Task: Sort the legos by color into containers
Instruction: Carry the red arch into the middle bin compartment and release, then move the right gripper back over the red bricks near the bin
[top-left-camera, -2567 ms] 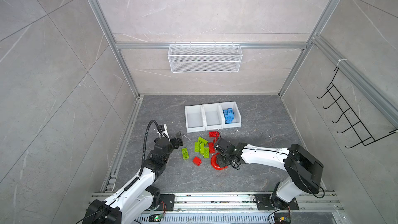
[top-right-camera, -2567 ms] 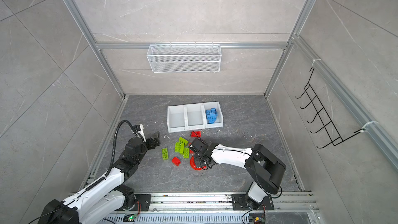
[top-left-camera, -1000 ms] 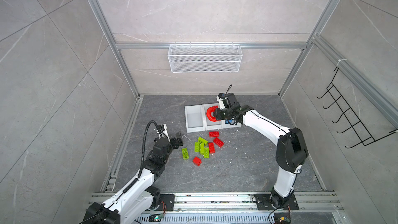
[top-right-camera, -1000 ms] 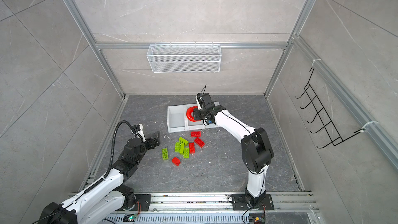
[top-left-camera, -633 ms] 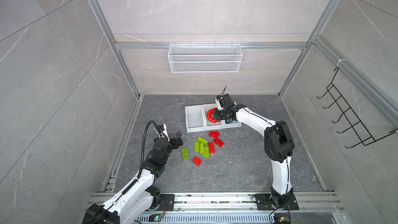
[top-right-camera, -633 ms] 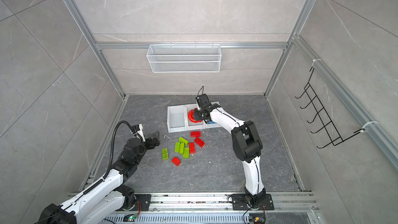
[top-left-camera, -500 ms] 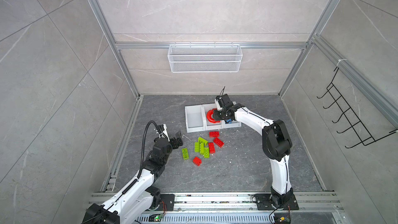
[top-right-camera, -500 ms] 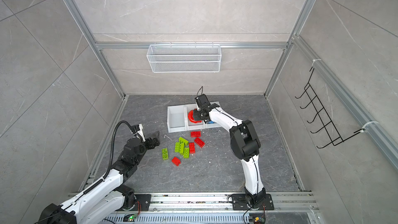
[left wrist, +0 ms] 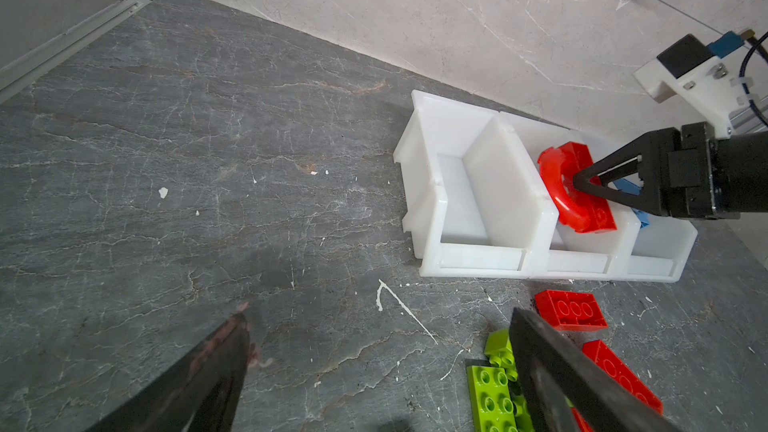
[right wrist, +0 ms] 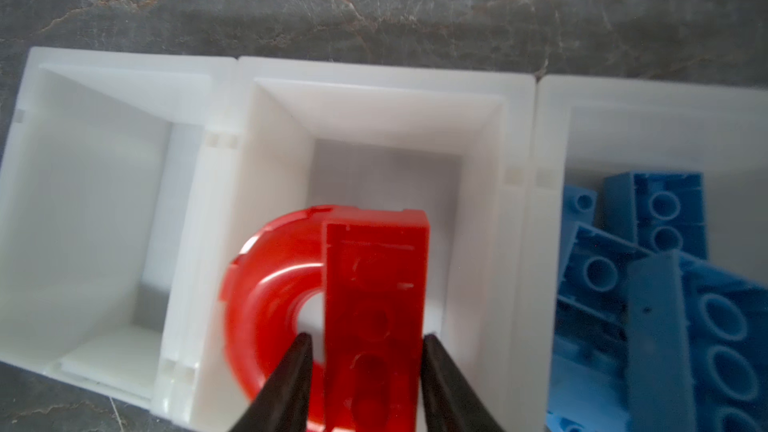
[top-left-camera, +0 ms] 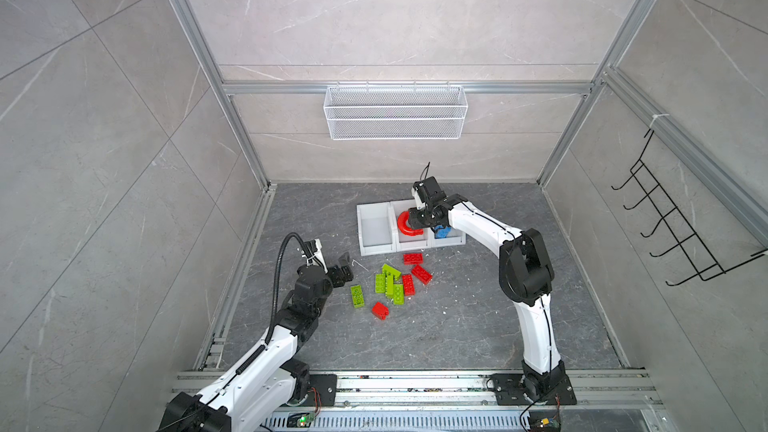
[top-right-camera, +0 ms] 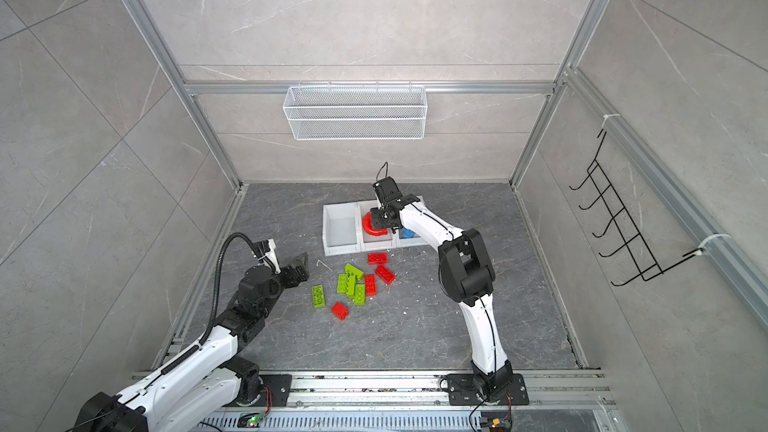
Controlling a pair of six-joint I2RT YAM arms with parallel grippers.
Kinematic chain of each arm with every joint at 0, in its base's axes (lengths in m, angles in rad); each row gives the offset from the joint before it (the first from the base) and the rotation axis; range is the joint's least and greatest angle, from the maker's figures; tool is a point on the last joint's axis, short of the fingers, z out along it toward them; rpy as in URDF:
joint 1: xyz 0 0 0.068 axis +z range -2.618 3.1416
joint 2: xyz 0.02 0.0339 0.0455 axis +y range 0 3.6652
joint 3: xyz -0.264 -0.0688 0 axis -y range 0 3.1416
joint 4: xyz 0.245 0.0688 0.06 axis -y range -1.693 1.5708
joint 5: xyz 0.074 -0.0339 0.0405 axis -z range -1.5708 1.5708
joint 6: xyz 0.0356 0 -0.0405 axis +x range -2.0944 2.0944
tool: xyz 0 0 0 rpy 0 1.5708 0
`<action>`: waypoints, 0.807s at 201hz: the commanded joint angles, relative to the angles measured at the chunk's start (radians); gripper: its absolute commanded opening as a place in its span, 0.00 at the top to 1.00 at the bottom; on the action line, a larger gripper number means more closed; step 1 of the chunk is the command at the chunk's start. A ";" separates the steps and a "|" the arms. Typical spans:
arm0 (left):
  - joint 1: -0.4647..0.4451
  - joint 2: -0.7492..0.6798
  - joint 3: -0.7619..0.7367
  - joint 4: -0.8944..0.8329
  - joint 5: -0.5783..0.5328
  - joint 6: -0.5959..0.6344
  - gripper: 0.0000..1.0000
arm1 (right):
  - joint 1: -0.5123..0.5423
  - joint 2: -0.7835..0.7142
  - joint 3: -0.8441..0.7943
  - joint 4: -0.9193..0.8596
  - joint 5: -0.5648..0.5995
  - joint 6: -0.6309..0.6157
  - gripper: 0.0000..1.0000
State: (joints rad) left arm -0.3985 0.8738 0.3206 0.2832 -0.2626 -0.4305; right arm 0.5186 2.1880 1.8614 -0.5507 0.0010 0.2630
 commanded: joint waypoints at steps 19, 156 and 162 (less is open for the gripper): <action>0.006 -0.012 0.017 0.019 -0.020 0.016 0.01 | 0.005 -0.018 0.056 -0.094 0.015 -0.026 0.46; 0.007 -0.009 0.017 0.024 -0.006 0.011 0.01 | 0.125 -0.483 -0.655 0.045 -0.047 -0.093 0.41; 0.007 -0.009 0.018 0.024 -0.005 0.010 0.01 | 0.127 -0.477 -0.662 0.042 -0.046 -0.101 0.41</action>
State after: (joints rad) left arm -0.3985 0.8673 0.3206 0.2832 -0.2607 -0.4305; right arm 0.6430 1.7069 1.2453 -0.5117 -0.0563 0.2035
